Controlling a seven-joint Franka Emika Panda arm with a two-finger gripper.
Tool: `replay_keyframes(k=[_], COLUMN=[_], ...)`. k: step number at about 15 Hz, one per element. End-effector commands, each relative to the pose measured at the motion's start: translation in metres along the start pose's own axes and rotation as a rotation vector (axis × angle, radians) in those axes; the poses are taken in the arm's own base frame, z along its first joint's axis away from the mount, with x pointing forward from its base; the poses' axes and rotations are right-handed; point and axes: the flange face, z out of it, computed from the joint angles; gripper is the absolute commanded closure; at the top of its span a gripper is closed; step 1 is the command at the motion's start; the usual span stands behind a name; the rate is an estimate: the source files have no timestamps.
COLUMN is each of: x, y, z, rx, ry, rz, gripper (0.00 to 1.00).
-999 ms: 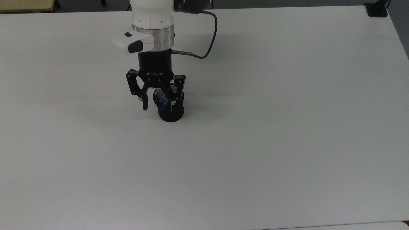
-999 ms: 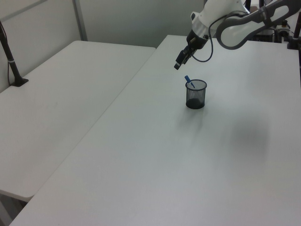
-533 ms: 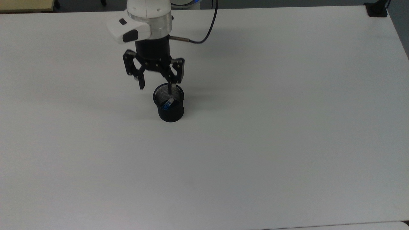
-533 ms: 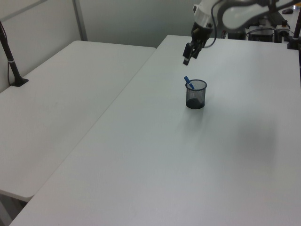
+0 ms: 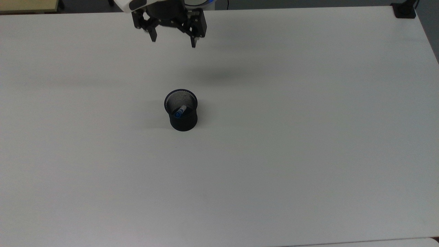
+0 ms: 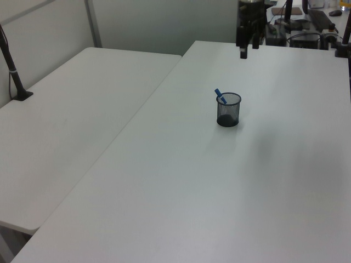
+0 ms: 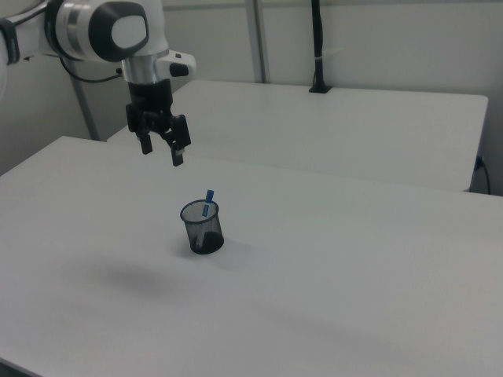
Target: Insert the marker
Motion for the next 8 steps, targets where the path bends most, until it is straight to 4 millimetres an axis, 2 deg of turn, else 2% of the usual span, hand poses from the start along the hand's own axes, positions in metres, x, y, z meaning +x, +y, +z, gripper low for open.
replay_keyframes(k=[1,8], x=[-0.013,-0.011], y=[0.015,0.026], z=[-0.017,-0.013], rx=[0.006,-0.001], ry=[-0.032,-0.034], rz=[-0.017,-0.017], gripper=[0.00,0.00])
